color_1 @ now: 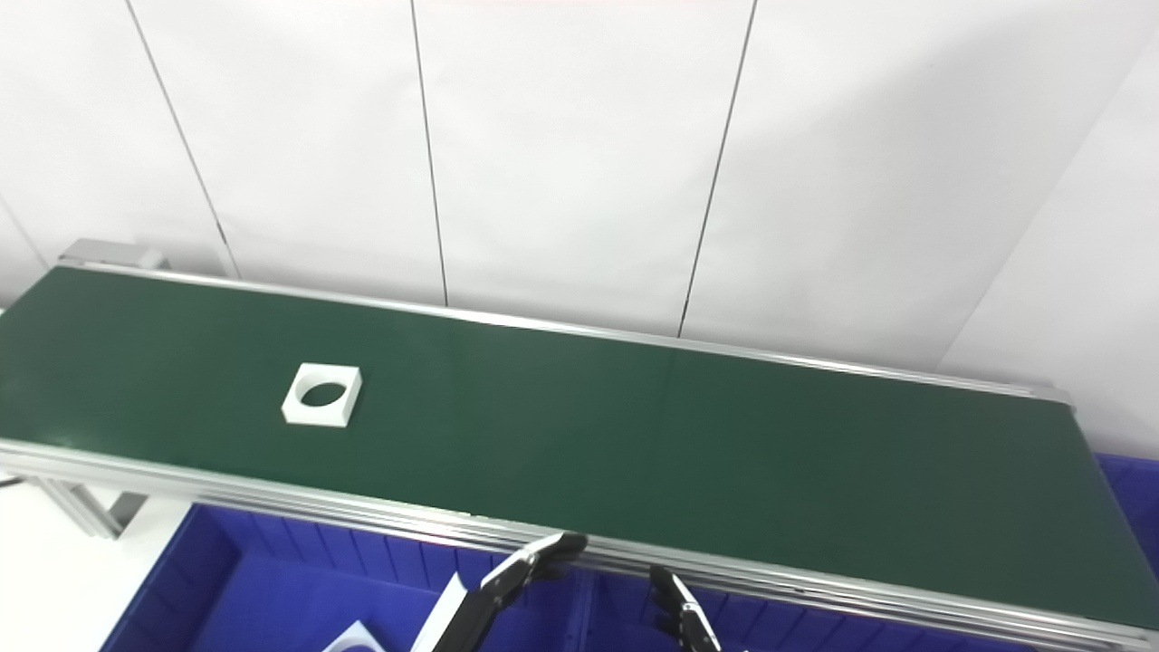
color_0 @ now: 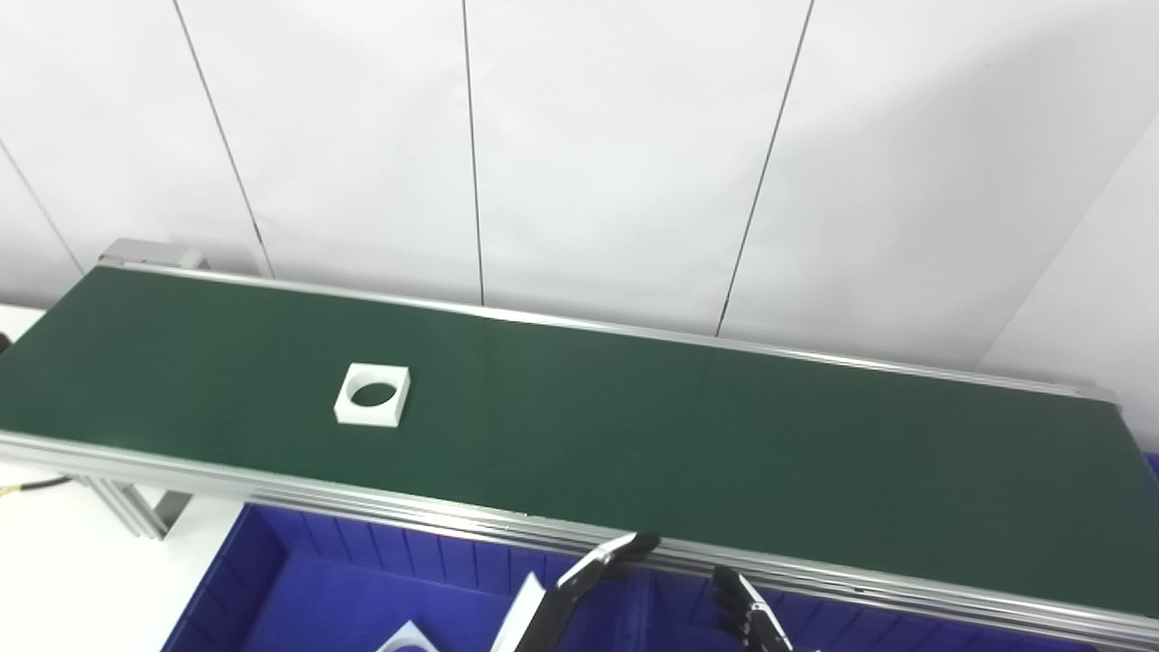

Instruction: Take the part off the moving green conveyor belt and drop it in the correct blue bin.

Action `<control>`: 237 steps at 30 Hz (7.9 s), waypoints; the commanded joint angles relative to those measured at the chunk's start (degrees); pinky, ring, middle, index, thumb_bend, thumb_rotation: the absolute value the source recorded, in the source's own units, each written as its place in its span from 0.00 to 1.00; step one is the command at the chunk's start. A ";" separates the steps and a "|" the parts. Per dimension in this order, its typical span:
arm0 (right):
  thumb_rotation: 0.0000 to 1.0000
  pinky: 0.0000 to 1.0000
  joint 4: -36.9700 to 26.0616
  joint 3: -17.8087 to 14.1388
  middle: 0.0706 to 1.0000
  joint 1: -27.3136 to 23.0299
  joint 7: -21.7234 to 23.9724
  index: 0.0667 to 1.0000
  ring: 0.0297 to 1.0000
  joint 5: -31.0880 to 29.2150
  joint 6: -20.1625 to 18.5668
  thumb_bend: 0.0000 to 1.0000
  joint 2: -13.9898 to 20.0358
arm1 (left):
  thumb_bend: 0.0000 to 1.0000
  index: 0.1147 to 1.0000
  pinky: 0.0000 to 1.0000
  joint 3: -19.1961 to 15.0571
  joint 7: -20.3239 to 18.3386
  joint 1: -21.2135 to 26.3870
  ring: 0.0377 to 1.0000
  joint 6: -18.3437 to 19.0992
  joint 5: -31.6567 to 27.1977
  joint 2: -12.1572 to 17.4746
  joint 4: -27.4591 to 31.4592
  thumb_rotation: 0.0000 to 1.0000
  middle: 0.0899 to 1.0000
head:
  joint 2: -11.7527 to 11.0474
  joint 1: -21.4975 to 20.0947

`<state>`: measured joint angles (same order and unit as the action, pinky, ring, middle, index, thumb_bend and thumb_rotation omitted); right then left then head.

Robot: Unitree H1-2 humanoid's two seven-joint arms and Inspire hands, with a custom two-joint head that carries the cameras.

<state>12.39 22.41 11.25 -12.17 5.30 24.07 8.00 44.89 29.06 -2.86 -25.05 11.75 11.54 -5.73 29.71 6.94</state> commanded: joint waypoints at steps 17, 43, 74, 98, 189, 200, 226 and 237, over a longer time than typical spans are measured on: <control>1.00 0.86 0.58 1.84 0.90 -2.21 -2.04 0.89 0.90 0.13 2.86 1.00 -0.15 | 0.90 0.83 0.79 -14.85 -9.70 9.82 0.80 -1.85 4.65 0.86 10.20 0.74 0.81 | -0.67 0.24; 0.98 0.84 0.68 2.13 0.90 -2.60 -1.67 0.88 0.89 0.00 2.86 1.00 -1.13 | 1.00 0.83 0.53 -28.05 -32.90 28.94 0.67 4.47 23.09 7.43 2.99 0.08 0.76 | -0.71 -0.65; 0.97 0.80 0.81 3.69 0.89 -2.91 -3.08 0.81 0.87 1.30 2.86 1.00 -0.91 | 1.00 0.77 0.81 -21.33 -31.19 43.54 0.80 4.32 38.12 10.00 -21.96 0.16 0.79 | -0.64 -1.40; 0.96 0.81 -0.86 5.53 0.89 -2.33 -4.60 0.81 0.87 2.30 2.86 0.99 -0.71 | 1.00 0.77 0.81 -14.22 -27.21 50.56 0.80 5.80 39.64 5.76 -42.87 0.18 0.79 | 0.27 -3.11; 0.93 0.80 -7.76 -8.66 0.88 -3.84 13.53 0.81 0.86 -4.90 2.85 0.92 -1.46 | 0.52 0.40 0.43 -38.02 -54.36 9.96 0.44 23.34 31.27 19.75 34.45 0.00 0.46 | 18.56 18.09; 0.90 0.80 -9.03 -10.71 0.89 -3.77 16.73 0.81 0.86 -6.27 2.77 0.91 -2.05 | 0.52 0.42 0.40 -38.30 -46.49 -2.98 0.40 21.80 37.80 12.13 35.21 0.00 0.43 | 19.91 19.67; 0.87 0.79 -9.91 -11.88 0.88 -2.95 18.35 0.80 0.85 -5.23 2.79 0.89 -3.83 | 0.52 0.41 0.44 -24.09 -17.26 -5.39 0.44 16.62 50.54 1.85 4.74 0.00 0.45 | 19.78 17.09; 0.86 0.80 -10.10 -11.88 0.88 -2.28 18.87 0.79 0.85 -5.42 2.78 0.88 -3.89 | 0.52 0.40 0.47 -21.73 -8.24 -0.94 0.46 17.55 49.82 1.87 -4.74 0.00 0.45 | 19.45 16.00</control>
<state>3.94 10.74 9.10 6.33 0.03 24.08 4.44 23.07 18.68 -4.85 -7.69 61.81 13.24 -11.39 49.13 22.94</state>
